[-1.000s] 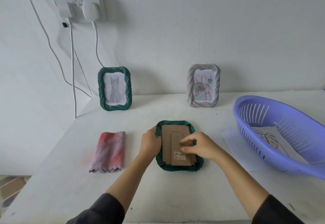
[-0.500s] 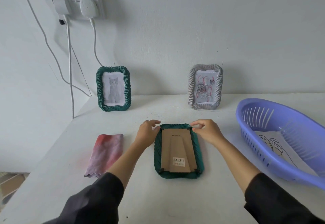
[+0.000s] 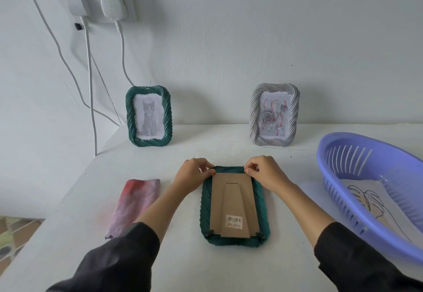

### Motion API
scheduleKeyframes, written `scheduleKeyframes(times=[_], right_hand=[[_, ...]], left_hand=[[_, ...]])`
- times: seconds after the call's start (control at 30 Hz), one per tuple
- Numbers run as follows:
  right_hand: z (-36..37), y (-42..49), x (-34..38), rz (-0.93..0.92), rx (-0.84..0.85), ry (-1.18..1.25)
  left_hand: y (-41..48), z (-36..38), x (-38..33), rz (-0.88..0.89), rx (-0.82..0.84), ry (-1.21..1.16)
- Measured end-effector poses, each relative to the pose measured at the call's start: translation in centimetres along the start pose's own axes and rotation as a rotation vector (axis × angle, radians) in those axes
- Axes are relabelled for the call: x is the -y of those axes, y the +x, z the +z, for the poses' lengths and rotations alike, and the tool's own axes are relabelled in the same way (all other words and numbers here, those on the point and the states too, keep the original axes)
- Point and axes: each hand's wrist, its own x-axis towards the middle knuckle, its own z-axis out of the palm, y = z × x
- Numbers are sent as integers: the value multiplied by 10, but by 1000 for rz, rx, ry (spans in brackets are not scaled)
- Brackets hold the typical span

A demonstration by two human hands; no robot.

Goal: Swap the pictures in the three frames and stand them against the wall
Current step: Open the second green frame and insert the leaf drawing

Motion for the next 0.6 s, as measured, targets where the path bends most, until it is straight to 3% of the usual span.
scheduleKeyframes(times=[0.27,0.43,0.6], right_hand=[[13,1,0,-60,-66,-165],[16,1,-1,-53,-90,-153],[17,-2,-6,-2,-105,-8]], left_hand=[[4,7,-5,-79,-51,57],[5,11,-11,-138,-92,72],[0,15,-9,-199,-96,-75]])
